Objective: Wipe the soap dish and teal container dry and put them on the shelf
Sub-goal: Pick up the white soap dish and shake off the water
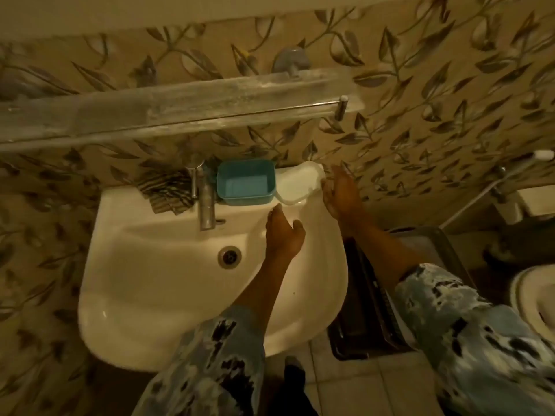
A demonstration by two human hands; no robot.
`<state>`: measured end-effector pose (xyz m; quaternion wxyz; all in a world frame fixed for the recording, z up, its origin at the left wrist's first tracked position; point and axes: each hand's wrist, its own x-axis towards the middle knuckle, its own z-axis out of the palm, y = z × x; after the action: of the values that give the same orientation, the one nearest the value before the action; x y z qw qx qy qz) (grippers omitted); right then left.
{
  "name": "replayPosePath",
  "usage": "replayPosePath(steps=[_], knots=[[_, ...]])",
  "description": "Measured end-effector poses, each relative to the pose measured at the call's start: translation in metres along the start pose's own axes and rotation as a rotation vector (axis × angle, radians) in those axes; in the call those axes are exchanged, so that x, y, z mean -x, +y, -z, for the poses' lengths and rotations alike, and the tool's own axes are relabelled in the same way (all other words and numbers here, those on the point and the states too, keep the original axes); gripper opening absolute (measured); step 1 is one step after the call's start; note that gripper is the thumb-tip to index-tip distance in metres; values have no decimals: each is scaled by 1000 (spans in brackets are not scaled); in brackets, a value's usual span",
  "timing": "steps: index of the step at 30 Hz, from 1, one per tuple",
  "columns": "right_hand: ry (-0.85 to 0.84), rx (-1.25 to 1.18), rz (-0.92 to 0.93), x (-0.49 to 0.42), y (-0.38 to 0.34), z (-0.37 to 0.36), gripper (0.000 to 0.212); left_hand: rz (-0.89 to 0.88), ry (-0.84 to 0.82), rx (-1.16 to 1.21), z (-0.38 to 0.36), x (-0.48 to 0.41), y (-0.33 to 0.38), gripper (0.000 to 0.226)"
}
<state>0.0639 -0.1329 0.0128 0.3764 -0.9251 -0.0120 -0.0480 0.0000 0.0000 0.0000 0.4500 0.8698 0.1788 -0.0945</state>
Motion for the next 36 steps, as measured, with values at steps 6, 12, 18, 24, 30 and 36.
replayPosePath(steps=[6, 12, 18, 24, 30, 36], knots=[[-15, -23, -16, -21, 5, -9, 37, 98, 21, 112, -8, -24, 9, 66], [-27, -31, -96, -32, 8, -17, 34, 7, 36, 88, -13, -30, 9, 61], [46, -111, -106, -17, 9, -13, 30, 51, 54, 374, -9, -21, 7, 42], [161, -259, -39, 21, 5, -13, 34, 80, 123, 619, -1, -9, -4, 27], [278, -364, -216, 59, 1, -26, 21, 103, 77, 734, 14, 3, -20, 29], [284, -621, -455, 89, -21, -43, 23, 133, 80, 719, 41, 13, -41, 28]])
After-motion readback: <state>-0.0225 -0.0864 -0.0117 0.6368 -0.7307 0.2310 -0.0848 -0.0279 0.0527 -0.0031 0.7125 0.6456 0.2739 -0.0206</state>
